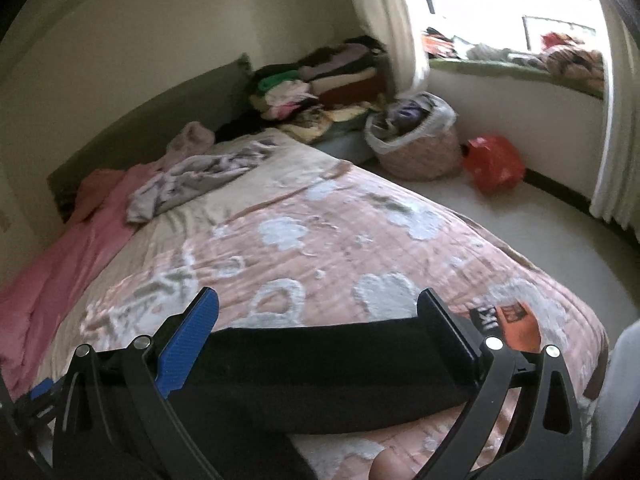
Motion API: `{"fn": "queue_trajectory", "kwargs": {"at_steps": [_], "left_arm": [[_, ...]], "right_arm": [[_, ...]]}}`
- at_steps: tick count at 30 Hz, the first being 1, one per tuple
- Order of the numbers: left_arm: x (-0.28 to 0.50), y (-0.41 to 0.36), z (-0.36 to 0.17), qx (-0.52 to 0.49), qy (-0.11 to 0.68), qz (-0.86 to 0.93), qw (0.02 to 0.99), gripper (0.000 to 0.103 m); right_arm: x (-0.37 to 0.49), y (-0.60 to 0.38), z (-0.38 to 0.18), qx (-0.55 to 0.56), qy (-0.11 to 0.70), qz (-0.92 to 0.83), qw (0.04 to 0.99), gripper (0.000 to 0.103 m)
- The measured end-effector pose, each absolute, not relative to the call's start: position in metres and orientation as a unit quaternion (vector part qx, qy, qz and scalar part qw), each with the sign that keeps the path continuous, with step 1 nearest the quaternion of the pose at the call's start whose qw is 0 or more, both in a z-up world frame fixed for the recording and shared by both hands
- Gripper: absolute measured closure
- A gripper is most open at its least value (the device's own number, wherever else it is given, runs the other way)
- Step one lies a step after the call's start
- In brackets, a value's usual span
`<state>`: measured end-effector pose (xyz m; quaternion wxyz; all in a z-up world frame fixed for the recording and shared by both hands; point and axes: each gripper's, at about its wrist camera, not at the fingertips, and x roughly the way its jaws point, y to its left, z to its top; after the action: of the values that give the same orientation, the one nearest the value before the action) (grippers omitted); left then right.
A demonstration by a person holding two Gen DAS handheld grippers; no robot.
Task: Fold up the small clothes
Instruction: 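Grasp the orange cuff of the sleeve nearest the right tool, then carry the held sleeve across the shirt body toward the left tool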
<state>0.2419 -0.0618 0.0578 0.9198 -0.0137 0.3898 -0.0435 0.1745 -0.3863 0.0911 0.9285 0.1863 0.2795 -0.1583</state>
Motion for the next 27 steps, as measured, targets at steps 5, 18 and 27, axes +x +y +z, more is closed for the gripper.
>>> {"fn": "queue_trajectory", "kwargs": {"at_steps": [5,18,27], "left_arm": [[0.253,-0.072,0.036,-0.008,0.401,-0.057,0.914,0.009],[0.266,-0.089,-0.009,0.012,0.416,-0.057,0.907,0.009],[0.273,-0.089,-0.035,0.006,0.435,-0.047,0.899,0.009]], "right_arm": [[0.171,-0.421,0.06,0.212,0.291,-0.213,0.908,0.004],[0.155,-0.479,-0.001,0.251,0.319,-0.295,0.865,0.004],[0.151,-0.507,-0.028,0.257,0.335,-0.341,0.84,0.004]]}}
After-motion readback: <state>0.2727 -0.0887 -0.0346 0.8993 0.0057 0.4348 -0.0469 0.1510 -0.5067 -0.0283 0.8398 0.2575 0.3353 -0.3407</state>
